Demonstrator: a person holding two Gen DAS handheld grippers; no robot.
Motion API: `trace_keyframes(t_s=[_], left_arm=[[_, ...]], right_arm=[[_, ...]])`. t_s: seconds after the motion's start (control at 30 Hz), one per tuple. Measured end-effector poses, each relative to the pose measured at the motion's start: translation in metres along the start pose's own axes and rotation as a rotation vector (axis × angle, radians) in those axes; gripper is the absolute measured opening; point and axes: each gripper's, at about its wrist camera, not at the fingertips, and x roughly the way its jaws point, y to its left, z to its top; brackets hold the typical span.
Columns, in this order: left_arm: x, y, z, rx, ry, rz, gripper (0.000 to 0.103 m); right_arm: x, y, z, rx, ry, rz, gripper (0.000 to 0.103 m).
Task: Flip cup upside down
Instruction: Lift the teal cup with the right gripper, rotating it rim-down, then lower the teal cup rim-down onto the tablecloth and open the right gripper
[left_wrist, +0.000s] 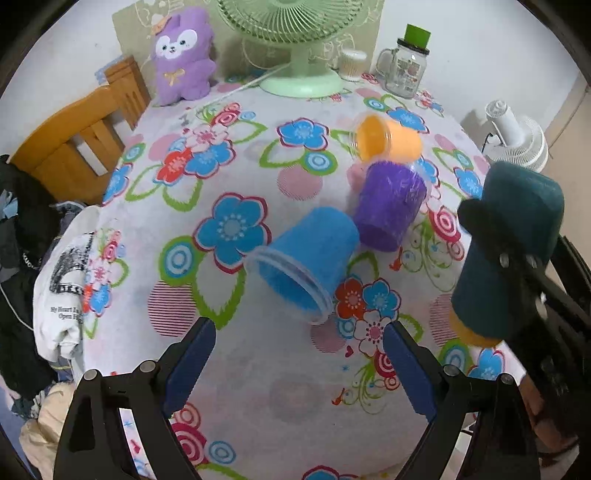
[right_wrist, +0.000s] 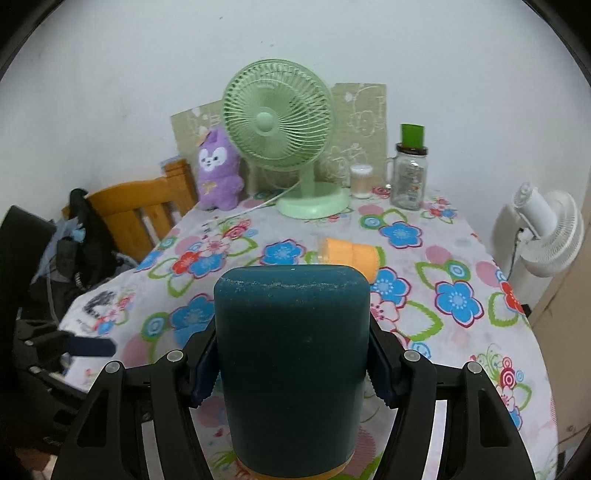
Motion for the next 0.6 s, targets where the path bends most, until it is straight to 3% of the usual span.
trace_keyframes(t_s=[0.2,0.6], left_arm=[[0.026,0.003,-0.012,0.005,0.016,-0.016,0.093],[0.049,0.017,-0.020,-0.005,0.020,-0.026,0.093]], right_arm=[[0.020,-0.004,-0.018,0.047,-0.072,-0.021,0.069],[0.053,-0.001,-0.038,0.145,-0.040,-0.099,0.069]])
